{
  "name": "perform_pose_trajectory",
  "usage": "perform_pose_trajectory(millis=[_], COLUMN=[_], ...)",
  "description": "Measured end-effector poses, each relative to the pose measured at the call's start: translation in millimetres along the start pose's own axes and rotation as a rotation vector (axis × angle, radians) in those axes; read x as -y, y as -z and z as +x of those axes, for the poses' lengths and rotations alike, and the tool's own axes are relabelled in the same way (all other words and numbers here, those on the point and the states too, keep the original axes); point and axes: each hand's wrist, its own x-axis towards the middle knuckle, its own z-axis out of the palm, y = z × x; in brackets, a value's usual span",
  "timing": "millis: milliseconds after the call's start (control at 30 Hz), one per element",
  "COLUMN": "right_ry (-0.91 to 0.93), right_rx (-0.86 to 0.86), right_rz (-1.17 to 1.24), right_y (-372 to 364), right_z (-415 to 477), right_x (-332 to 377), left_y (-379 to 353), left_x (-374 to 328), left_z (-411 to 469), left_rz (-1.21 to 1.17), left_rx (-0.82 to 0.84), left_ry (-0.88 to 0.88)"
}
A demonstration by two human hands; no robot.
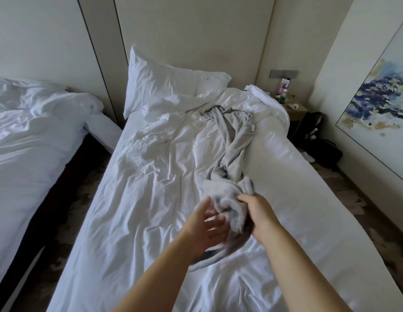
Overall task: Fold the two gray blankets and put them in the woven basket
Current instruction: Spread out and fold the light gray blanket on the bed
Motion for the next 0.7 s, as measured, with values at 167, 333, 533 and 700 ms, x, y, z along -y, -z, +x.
perform_pose_trajectory(millis=[167,333,533,700], right_ry=[0.146,0.136,0.133,0.141], right_rx=[0.055,0.0,0.072,0.06], right_rz=[-0.06,0.2,0.295,0.389], right_y=[7,29,27,26], right_z=[-9,-2,5,10], right_x=[9,31,23,13], left_y=[-6,-13,-16,-4], left_x=[-16,-26,-29,-18], left_z=[22,34,32,28], left_rz=[-0.425,-0.075,-0.394,-0.15], left_rx=[0.023,0.019,0.236,0.216], left_ry=[0.161,0.124,0.08,0.161])
